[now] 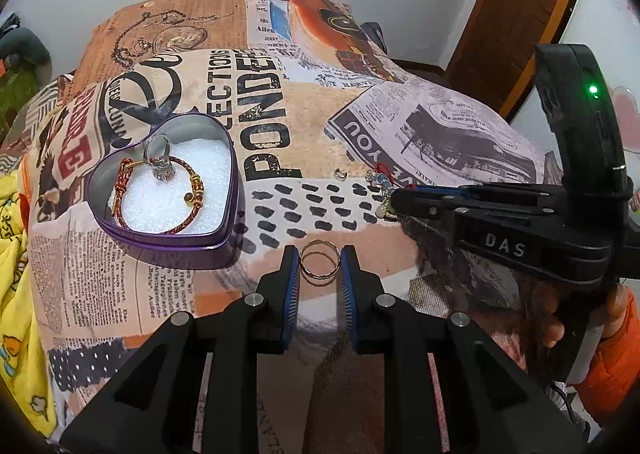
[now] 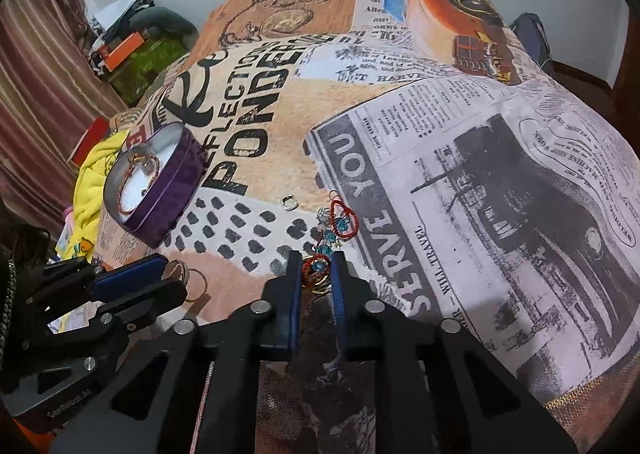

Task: Organize jewelry
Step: 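Grasp a small silver ring with the left tool while the right tool grasps the red-blue beaded charm, then lift the silver ring toward the tin with the left tool while the right tool lifts the charm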

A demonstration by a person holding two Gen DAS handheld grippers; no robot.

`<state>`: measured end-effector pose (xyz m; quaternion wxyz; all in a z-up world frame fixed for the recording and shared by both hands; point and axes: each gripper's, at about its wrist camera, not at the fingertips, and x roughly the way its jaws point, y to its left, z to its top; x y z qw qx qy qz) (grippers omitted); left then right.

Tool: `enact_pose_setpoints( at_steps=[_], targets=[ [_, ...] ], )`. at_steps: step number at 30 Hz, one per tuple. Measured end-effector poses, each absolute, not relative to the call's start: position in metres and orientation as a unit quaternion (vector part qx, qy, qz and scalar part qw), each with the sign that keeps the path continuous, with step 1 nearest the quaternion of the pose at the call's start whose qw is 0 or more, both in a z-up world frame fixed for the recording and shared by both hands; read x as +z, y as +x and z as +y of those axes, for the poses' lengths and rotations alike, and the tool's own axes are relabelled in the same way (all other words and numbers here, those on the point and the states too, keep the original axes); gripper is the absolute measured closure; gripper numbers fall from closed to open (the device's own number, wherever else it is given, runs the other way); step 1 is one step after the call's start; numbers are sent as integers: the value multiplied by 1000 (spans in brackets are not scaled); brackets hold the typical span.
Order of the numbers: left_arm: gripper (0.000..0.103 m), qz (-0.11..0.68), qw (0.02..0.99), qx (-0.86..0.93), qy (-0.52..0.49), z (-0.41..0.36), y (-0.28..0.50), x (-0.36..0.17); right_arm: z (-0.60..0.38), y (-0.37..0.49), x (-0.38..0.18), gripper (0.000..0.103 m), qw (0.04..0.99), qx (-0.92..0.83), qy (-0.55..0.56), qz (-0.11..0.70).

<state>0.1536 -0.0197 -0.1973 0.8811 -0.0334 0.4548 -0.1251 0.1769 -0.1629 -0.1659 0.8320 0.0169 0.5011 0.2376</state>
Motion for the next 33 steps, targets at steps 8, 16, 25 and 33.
enact_pose_setpoints(
  at_steps=[8,16,25,33],
  targets=[
    [83,442,888,-122,-34,-18,151,-187,-180,168,-139,98,855,225,22,467],
    [83,420,900,-113,-40,-12,141,-166,-192,160,-109,98,874,213,15,436],
    [83,385,917,-90,-53,9,129,-140,-193,153,-80,98,889,216,16,403],
    [83,362,928,-67,-57,29,122,-125,-178,149,-59,98,899,231,0,373]
  ],
)
